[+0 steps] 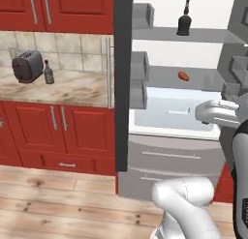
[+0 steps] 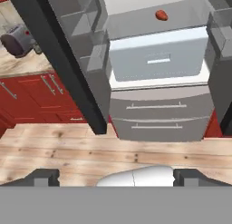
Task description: Place the liquors on the top shelf of the fridge to keep them out of children's reach, and place the sweet potato on lower shelves for easy access.
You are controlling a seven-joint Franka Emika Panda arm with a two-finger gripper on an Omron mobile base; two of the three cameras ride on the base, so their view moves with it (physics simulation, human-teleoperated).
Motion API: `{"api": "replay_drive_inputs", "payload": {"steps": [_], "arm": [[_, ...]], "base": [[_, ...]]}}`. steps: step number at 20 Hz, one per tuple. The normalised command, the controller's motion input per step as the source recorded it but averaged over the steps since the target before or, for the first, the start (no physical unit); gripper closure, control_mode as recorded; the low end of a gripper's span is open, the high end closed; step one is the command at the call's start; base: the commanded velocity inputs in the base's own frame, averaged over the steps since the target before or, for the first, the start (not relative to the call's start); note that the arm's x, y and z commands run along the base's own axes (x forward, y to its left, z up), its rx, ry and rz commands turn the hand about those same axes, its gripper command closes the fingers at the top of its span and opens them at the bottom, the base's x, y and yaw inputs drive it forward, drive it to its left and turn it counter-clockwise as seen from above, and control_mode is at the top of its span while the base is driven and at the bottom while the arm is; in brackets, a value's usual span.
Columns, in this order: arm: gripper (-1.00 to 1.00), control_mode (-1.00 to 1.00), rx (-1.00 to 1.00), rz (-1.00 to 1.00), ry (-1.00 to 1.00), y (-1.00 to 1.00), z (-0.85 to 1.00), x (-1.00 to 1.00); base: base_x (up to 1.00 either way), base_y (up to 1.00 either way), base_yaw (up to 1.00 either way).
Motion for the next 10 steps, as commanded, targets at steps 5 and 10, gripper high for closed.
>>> {"api": "replay_drive_inputs", "payload": {"steps": [5,10], "arm": [[-1.00,1.00,0.00,0.00,0.00,0.00,0.00,0.00],[-1.00,1.00,0.00,0.00,0.00,0.00,0.00,0.00]], "base": [[0.00,0.96,0.50],[0.23,0.86,0.37]]}}
